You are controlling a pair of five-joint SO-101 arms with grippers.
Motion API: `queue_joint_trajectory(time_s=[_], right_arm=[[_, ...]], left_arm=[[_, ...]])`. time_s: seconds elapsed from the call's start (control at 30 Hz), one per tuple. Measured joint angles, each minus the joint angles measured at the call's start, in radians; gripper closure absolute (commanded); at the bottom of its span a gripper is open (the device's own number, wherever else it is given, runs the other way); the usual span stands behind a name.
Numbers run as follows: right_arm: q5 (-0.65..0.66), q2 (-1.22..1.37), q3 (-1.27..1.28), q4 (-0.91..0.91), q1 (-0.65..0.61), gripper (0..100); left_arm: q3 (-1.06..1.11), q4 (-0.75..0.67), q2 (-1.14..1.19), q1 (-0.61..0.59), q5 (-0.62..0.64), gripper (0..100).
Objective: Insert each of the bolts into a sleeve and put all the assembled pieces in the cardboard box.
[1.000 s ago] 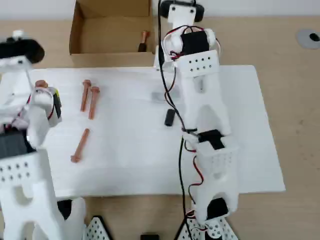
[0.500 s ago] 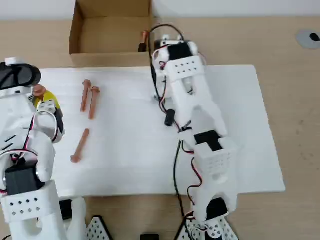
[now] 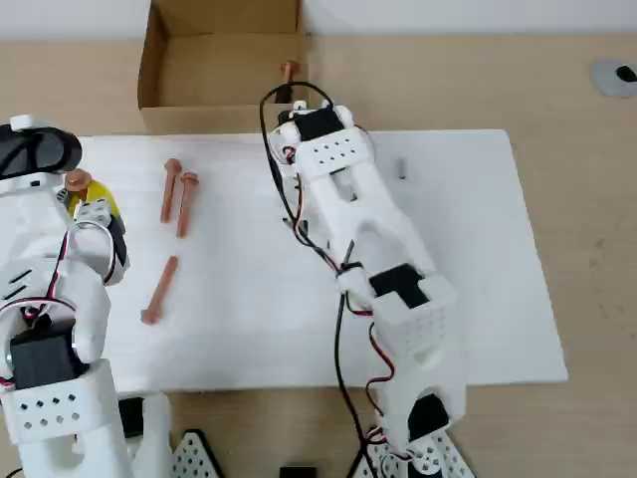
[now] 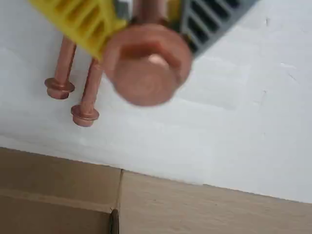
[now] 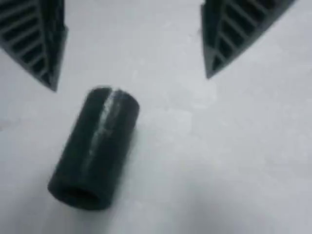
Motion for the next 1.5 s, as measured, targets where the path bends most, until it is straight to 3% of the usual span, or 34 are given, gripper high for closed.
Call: queue_joint_trajectory(time_s=[0.53,1.5], right_arm=[[0.078,0.0,0.11,-0.209,0.064,76.7],[0.117,-0.029,0.235,-0.238,0.068,79.3]], left_arm=[[0.0,0.02,-0.003,0.0,0.0,99],[0.0,0.02,-0.003,0.0,0.0,99]])
